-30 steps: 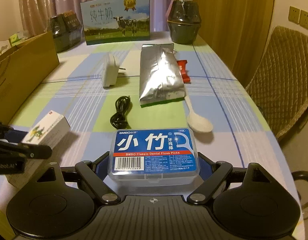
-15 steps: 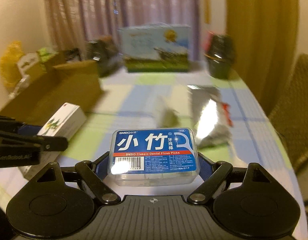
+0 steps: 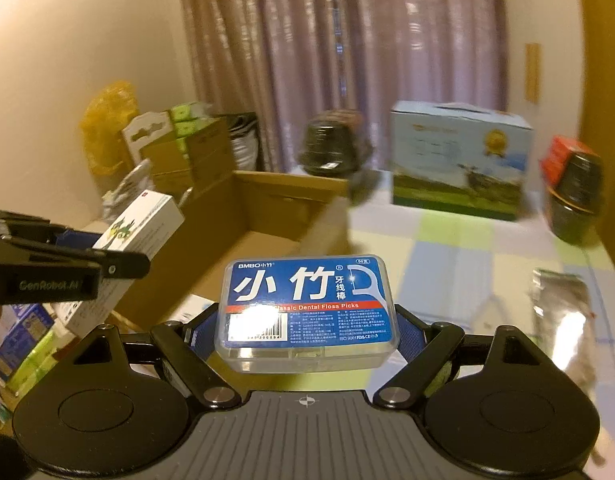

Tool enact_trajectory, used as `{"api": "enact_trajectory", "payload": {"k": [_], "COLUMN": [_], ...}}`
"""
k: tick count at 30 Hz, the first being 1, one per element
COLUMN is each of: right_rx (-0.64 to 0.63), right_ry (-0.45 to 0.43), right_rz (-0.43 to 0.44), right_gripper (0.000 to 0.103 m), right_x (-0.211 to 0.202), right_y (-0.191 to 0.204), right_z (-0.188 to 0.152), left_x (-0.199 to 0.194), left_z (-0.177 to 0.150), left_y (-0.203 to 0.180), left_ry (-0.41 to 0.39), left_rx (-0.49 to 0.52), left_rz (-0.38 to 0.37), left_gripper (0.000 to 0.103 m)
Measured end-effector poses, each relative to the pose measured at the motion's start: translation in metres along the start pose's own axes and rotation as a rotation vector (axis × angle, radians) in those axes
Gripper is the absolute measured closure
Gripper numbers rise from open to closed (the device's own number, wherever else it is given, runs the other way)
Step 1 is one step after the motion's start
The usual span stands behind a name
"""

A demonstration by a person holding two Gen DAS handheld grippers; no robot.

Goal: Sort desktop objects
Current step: 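Carry the cream box and floss case over the cardboard box and release both, then return both tools toward the remaining foil bag, cable and spoon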

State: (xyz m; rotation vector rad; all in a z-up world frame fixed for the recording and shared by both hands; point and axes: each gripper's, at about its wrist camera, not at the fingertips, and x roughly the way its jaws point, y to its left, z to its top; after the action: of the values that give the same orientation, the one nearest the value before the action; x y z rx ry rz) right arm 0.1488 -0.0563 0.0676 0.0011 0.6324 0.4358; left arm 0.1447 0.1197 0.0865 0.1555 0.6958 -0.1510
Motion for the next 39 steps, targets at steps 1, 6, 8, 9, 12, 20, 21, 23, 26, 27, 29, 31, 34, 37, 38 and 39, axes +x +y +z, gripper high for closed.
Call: {"api": "enact_trajectory", "payload": {"k": [1, 6, 8, 9, 12, 20, 21, 23, 26, 27, 29, 31, 34, 37, 38, 39], "right_rx": [-0.008, -0.044, -0.064, -0.070, -0.077, -0.085, -0.086, -0.088, -0.090, -0.092, -0.095, -0.091, -0.085, -0.110, -0.110, -0.108], "right_ry": [0.003, 0.014, 0.022, 0.025, 0.035, 0.069, 0.071, 0.073, 0.076, 0.077, 0.080, 0.083, 0.076, 0.075, 0.072, 0.067], "right_rz": [0.008, 0.033, 0.034, 0.035, 0.033, 0.026, 0.027, 0.029, 0.032, 0.033, 0.035, 0.038, 0.045, 0.058, 0.065, 0.062], "right_gripper": [0.020, 0.020, 0.020, 0.020, 0.020, 0.020, 0.020, 0.020, 0.020, 0.020, 0.020, 0.020, 0.020, 0.019, 0.018, 0.017], "right_x": [0.006, 0.036, 0.045, 0.049, 0.061, 0.086, 0.088, 0.090, 0.094, 0.096, 0.099, 0.102, 0.105, 0.110, 0.109, 0.108], "right_y": [0.006, 0.031, 0.039, 0.041, 0.046, 0.053, 0.052, 0.053, 0.054, 0.054, 0.056, 0.057, 0.060, 0.061, 0.060, 0.060], "right_z": [0.003, 0.014, 0.017, 0.018, 0.020, 0.018, 0.018, 0.018, 0.018, 0.018, 0.018, 0.018, 0.019, 0.019, 0.020, 0.020], "left_x": [0.002, 0.019, 0.029, 0.032, 0.044, 0.071, 0.072, 0.073, 0.069, 0.067, 0.062, 0.058, 0.051, 0.045, 0.044, 0.042], "left_z": [0.001, 0.004, 0.003, 0.002, -0.003, -0.017, -0.019, -0.022, -0.025, -0.025, -0.027, -0.027, -0.028, -0.029, -0.030, -0.030], "left_y": [0.010, 0.051, 0.062, 0.068, 0.078, 0.094, 0.095, 0.097, 0.103, 0.104, 0.107, 0.108, 0.111, 0.114, 0.115, 0.115], "left_ry": [0.000, 0.011, 0.015, 0.017, 0.025, 0.057, 0.052, 0.051, 0.042, 0.038, 0.026, 0.018, 0.007, -0.002, -0.002, -0.003], "left_rx": [-0.001, -0.023, -0.028, -0.032, -0.033, -0.051, -0.049, -0.048, -0.062, -0.066, -0.076, -0.083, -0.089, -0.103, -0.105, -0.107], "left_rz": [0.011, 0.027, 0.029, 0.032, 0.031, 0.016, 0.015, 0.022, 0.035, 0.040, 0.046, 0.056, 0.068, 0.071, 0.073, 0.073], "left_gripper": [0.070, 0.070, 0.070, 0.070, 0.070, 0.070, 0.070, 0.069, 0.069, 0.069, 0.069, 0.065, 0.064, 0.064, 0.064, 0.064]}}
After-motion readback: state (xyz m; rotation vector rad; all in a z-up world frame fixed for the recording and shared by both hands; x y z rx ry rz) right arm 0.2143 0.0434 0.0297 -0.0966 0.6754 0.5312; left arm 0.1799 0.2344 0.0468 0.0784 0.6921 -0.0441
